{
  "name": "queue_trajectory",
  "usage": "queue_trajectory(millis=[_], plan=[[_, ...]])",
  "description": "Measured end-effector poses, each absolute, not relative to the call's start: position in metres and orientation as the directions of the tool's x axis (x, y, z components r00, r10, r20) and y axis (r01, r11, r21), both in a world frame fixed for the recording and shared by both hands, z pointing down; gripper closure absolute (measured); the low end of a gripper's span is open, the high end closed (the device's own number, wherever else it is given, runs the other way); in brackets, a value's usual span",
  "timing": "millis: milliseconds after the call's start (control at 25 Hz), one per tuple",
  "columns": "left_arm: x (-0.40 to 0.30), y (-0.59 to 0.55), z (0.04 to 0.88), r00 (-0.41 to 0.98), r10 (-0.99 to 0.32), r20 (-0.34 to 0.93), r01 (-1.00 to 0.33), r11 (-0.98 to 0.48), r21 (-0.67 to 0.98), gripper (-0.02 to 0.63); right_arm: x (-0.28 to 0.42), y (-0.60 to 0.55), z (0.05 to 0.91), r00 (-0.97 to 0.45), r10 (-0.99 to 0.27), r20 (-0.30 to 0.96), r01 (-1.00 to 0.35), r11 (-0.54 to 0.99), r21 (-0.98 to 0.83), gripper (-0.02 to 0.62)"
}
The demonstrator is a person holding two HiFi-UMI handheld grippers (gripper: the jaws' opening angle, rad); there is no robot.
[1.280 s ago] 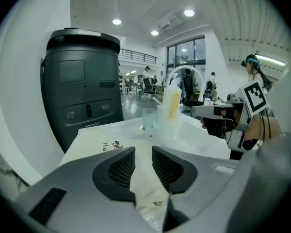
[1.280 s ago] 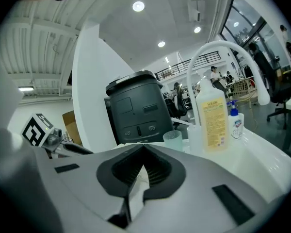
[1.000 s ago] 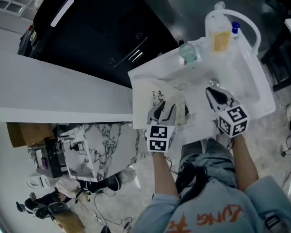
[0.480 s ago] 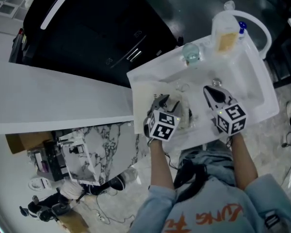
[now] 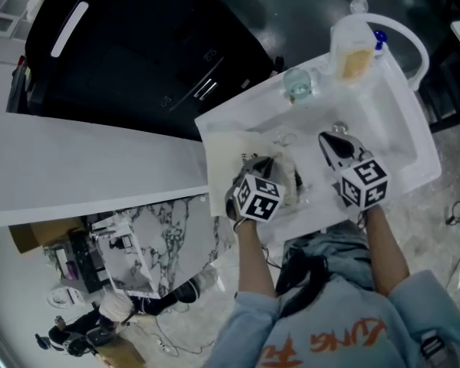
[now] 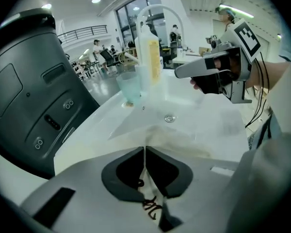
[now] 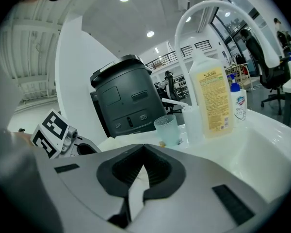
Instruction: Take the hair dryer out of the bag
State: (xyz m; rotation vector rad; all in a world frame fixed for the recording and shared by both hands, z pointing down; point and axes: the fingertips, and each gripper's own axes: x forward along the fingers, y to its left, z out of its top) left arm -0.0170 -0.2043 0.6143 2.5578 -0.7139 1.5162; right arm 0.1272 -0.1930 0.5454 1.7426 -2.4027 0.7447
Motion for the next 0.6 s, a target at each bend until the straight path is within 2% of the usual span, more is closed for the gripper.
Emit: queue_trajectory(millis=[360, 600], plan=[[-0.036, -0.206, 0.570, 0.506, -0.482, 0.716, -0.641, -0.765, -0.063, 0.600, 0.101, -0.194, 0.549, -0.433, -0.826, 0.361, -0.892, 0.334, -0.305, 0.595], [-0.059, -0.200, 0.548, 0.526, -0.568, 0.632, -0.732, -0.682, -0.003, 0.600, 0.054, -0.179, 0.571, -0.553, -0.709, 0.437, -0.832, 0.496, -0.247, 0.594]])
